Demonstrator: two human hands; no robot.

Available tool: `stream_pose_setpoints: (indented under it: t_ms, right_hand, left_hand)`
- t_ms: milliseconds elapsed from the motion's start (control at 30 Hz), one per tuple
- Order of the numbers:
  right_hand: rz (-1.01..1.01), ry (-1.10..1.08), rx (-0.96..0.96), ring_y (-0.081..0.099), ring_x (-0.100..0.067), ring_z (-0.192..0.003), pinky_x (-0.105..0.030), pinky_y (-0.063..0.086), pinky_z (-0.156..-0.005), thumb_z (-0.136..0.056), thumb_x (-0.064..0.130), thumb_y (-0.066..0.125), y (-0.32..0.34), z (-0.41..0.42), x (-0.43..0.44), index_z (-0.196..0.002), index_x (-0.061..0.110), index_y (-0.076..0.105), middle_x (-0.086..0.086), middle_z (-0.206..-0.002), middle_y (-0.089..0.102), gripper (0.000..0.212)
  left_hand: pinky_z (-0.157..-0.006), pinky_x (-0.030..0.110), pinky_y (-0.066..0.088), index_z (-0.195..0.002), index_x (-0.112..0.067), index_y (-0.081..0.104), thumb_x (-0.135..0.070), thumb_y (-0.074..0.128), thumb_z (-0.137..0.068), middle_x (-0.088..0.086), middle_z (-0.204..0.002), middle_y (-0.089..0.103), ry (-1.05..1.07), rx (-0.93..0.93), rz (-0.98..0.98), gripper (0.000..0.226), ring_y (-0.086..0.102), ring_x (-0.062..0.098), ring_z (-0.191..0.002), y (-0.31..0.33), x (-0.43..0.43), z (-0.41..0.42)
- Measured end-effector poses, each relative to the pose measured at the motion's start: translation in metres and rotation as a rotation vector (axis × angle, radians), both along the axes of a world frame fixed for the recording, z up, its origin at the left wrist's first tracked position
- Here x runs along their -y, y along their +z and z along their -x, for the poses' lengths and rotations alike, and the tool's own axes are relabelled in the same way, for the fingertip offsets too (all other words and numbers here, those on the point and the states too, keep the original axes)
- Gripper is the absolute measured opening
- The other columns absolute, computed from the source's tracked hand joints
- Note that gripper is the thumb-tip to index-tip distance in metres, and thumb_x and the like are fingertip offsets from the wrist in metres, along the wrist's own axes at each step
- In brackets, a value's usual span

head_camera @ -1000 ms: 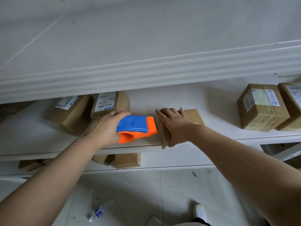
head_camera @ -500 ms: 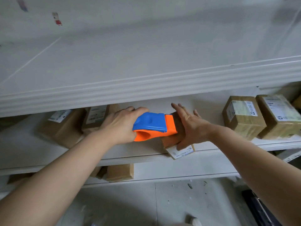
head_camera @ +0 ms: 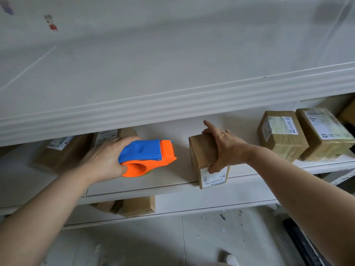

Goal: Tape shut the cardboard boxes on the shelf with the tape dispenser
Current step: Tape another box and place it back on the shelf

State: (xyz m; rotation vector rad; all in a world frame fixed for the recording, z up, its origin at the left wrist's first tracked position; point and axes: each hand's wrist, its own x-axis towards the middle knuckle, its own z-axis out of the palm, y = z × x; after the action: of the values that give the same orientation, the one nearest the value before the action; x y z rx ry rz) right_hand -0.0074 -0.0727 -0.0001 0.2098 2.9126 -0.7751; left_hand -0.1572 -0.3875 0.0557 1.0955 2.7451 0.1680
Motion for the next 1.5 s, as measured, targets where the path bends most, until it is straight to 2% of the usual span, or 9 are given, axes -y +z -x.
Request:
stream_pose_setpoints:
  t_ms: [100, 167, 267, 400, 567, 800, 1000, 1233, 1500]
  right_hand:
    - [-0.034, 0.02, 0.006, 0.025, -0.012, -0.141, -0.044, 0.003, -0.12, -0.049, 0.048, 0.089, 0.002, 0.002, -0.003, -0.151, 0.036, -0.002, 0.01, -0.151, 0.026, 0.138]
    - [-0.105, 0.08, 0.043, 0.004, -0.014, -0.148, -0.047, -0.002, -0.12, -0.056, 0.052, 0.084, 0.002, 0.003, -0.002, -0.151, 0.039, 0.0, 0.006, -0.158, 0.01, 0.128]
    - [-0.266, 0.183, 0.11, -0.028, -0.016, -0.144, -0.047, -0.01, -0.117, -0.066, 0.057, 0.075, -0.004, 0.002, 0.004, -0.15, 0.033, -0.016, 0.002, -0.16, -0.018, 0.126]
    - [-0.436, 0.16, 0.191, -0.038, -0.023, -0.137, -0.057, -0.015, -0.114, -0.058, 0.082, 0.062, 0.01, 0.001, 0.009, -0.147, 0.022, -0.027, -0.004, -0.155, -0.032, 0.14]
    - [-0.487, 0.231, 0.073, -0.025, -0.023, -0.145, -0.054, -0.008, -0.117, -0.057, 0.082, 0.061, 0.009, 0.019, 0.051, -0.151, 0.012, -0.018, -0.001, -0.156, -0.025, 0.141]
    - [-0.41, 0.122, 0.062, -0.009, -0.014, -0.148, -0.056, -0.004, -0.117, -0.061, 0.064, 0.065, -0.005, 0.016, 0.03, -0.152, 0.026, -0.012, 0.006, -0.16, 0.001, 0.125]
    - [-0.45, 0.165, 0.121, -0.011, -0.018, -0.148, -0.057, -0.004, -0.116, -0.054, 0.066, 0.072, -0.002, 0.023, 0.03, -0.151, 0.025, -0.016, 0.004, -0.16, -0.002, 0.137]
    - [-0.478, 0.171, 0.176, -0.012, -0.02, -0.148, -0.058, -0.002, -0.115, -0.059, 0.047, 0.076, -0.001, 0.023, 0.033, -0.149, 0.026, -0.022, 0.003, -0.16, -0.006, 0.135]
    - [-0.486, 0.152, 0.127, -0.003, -0.021, -0.147, -0.06, 0.003, -0.115, -0.061, 0.045, 0.073, -0.002, 0.02, 0.04, -0.151, 0.023, -0.017, 0.001, -0.159, 0.003, 0.129]
  left_hand:
    - [-0.08, 0.035, 0.05, -0.129, -0.056, 0.026, -0.023, 0.056, -0.059, -0.016, -0.119, 0.054, -0.028, -0.015, 0.019, 0.083, 0.055, 0.019, -0.103, -0.005, -0.002, 0.001]
    - [-0.08, 0.035, 0.05, -0.131, -0.055, 0.024, -0.021, 0.057, -0.063, -0.014, -0.125, 0.05, -0.05, -0.046, 0.065, 0.083, 0.056, 0.021, -0.107, -0.011, -0.009, -0.002]
    - [-0.077, 0.034, 0.05, -0.131, -0.053, 0.023, -0.017, 0.058, -0.066, -0.01, -0.124, 0.05, -0.058, -0.039, 0.111, 0.081, 0.057, 0.023, -0.107, -0.025, -0.02, -0.01]
    - [-0.075, 0.037, 0.052, -0.127, -0.054, 0.027, -0.023, 0.053, -0.06, -0.011, -0.118, 0.052, -0.026, 0.022, 0.013, 0.079, 0.059, 0.024, -0.103, -0.03, -0.021, -0.012]
    - [-0.075, 0.033, 0.052, -0.131, -0.052, 0.03, -0.021, 0.055, -0.059, -0.013, -0.122, 0.053, -0.062, 0.035, 0.03, 0.082, 0.059, 0.021, -0.102, -0.033, -0.024, -0.014]
    - [-0.078, 0.029, 0.047, -0.136, -0.044, 0.037, -0.01, 0.068, -0.065, -0.007, -0.109, 0.058, 0.036, 0.14, -0.179, 0.085, 0.056, 0.016, -0.095, -0.037, 0.006, -0.008]
    - [-0.066, 0.004, 0.037, -0.136, -0.034, 0.045, 0.002, 0.065, -0.066, -0.015, -0.104, 0.056, 0.049, 0.191, -0.172, 0.081, 0.054, 0.002, -0.085, -0.044, 0.036, -0.004]
    - [-0.08, 0.035, 0.051, -0.135, -0.048, 0.032, -0.011, 0.056, -0.064, -0.006, -0.118, 0.052, -0.033, 0.073, 0.045, 0.083, 0.056, 0.021, -0.104, -0.036, 0.01, -0.006]
    - [-0.06, 0.028, 0.038, -0.134, -0.034, 0.038, -0.011, 0.053, -0.074, 0.006, -0.108, 0.054, -0.033, -0.082, 0.315, 0.066, 0.058, 0.03, -0.094, -0.02, -0.053, -0.026]
